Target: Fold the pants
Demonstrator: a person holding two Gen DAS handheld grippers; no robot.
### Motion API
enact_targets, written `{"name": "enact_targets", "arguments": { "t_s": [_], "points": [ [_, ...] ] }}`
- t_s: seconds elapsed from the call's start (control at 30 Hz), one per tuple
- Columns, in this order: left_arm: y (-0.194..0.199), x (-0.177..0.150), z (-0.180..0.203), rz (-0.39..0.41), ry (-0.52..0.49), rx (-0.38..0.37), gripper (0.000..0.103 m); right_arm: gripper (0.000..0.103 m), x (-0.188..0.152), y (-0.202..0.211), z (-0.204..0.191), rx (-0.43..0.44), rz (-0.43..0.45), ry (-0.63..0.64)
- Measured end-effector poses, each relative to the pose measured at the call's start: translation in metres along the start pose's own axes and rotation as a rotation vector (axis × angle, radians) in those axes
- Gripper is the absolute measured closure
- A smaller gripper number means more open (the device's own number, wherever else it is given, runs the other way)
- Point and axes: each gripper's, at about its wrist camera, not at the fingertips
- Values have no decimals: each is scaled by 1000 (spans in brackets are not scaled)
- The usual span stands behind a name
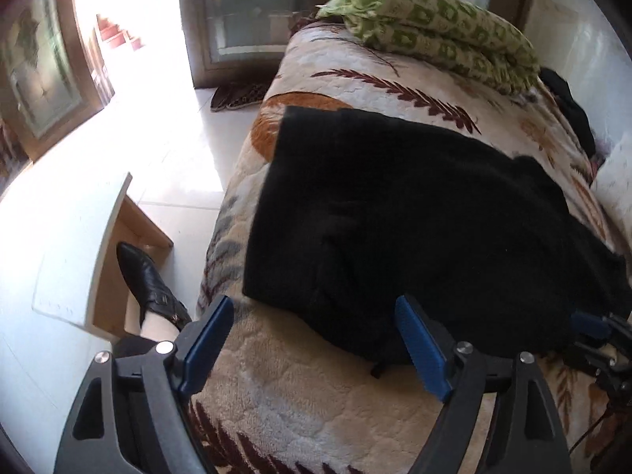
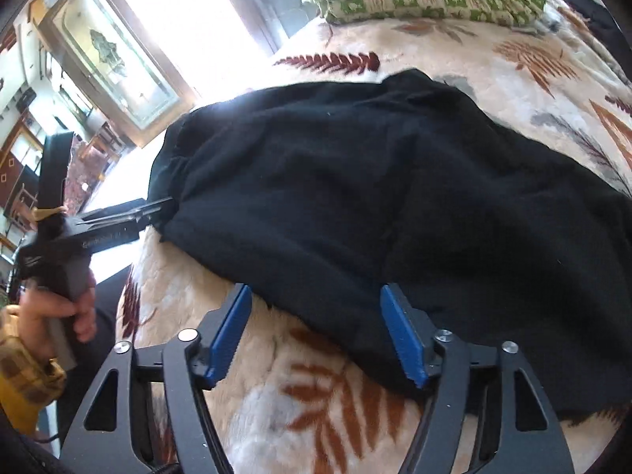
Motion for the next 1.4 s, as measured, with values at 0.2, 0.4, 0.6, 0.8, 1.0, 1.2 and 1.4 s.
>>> {"name": "enact_targets", "arguments": {
  "t_s": [0.2, 0.4, 0.6, 0.8, 1.0, 1.2, 1.4],
  "points": [
    [28, 8, 12, 61, -2, -2, 15, 33, 6, 43, 60, -91, -2, -9],
    [45, 35, 79, 132, -154, -57, 15, 29, 7, 101, 170, -371, 27, -158],
    [-5, 51, 166, 33, -288, -138, 15, 27, 4, 98, 220, -326, 36, -292],
    [-51, 59, 217, -43, -348, -150, 15, 32, 5, 67, 237, -256, -59, -326],
    [-91, 82, 246, -81, -396, -90, 15, 89, 13, 50, 235, -273, -42, -297],
    [-133, 81, 244, -134, -401, 9, 13, 89, 4, 46, 250, -270, -50, -312],
    [-106, 72, 237, -113, -414, -41, 15, 74, 7, 73, 243, -267, -66, -320]
  ]
}}
Point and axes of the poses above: each gripper's, at about its wrist camera, not at the fingertips, and y roughly against the way its jaws point, z to its right, x to its top, and after that the axes turned 12 degrees about -x, right-handed
